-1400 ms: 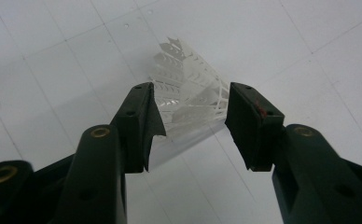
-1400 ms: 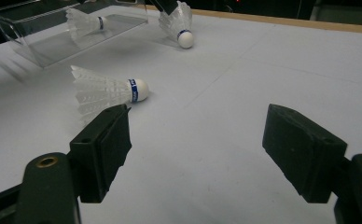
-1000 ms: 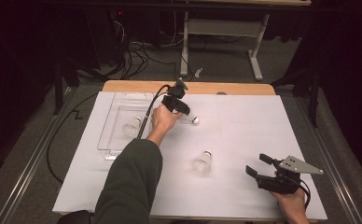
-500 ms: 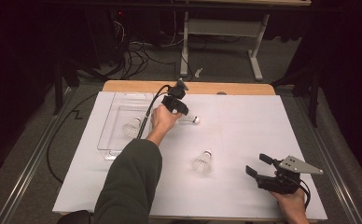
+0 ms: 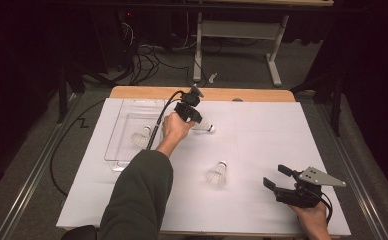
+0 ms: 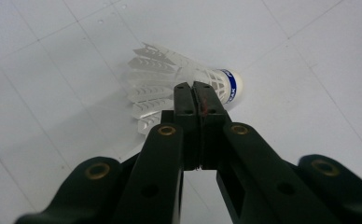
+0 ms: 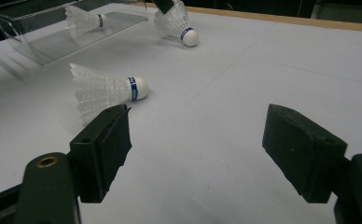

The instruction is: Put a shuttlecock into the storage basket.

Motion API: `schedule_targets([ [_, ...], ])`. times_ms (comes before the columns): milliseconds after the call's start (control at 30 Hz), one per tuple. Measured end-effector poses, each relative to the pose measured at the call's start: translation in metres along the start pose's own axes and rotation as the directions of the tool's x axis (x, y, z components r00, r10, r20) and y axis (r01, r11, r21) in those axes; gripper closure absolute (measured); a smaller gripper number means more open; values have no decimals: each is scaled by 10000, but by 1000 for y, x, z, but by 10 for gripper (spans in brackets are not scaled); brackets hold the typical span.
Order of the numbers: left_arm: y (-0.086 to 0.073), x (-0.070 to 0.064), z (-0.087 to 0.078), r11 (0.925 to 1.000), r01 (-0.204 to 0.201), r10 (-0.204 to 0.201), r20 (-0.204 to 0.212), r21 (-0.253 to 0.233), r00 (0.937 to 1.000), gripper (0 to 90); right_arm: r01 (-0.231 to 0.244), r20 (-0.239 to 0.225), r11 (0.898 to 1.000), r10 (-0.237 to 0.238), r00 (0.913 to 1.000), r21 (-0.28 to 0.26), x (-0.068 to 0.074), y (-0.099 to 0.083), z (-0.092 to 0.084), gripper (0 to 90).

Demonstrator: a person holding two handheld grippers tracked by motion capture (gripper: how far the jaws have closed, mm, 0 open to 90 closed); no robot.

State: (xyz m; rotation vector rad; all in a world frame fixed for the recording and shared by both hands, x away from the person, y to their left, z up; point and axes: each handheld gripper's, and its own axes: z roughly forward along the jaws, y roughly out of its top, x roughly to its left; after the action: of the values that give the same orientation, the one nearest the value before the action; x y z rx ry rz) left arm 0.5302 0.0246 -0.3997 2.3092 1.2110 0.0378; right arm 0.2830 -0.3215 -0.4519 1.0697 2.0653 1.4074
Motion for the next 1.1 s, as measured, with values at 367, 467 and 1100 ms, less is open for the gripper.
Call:
schedule_targets([
  [367, 1, -5, -8, 9999, -84, 87, 295, -99, 9995, 900, 4, 6, 10000, -4, 10000, -8, 0, 0, 0, 237],
  [467, 0, -6, -13, 9998, -191, 194, 303, -104, 9994, 900, 15, 8, 10000, -15, 10000, -4, 0, 0, 0, 238],
  [1100, -5, -16, -36, 9964, -728, 740, 266, -430, 9969, 900, 11, 36, 10000, -11, 10000, -29, 0, 0, 0, 238],
])
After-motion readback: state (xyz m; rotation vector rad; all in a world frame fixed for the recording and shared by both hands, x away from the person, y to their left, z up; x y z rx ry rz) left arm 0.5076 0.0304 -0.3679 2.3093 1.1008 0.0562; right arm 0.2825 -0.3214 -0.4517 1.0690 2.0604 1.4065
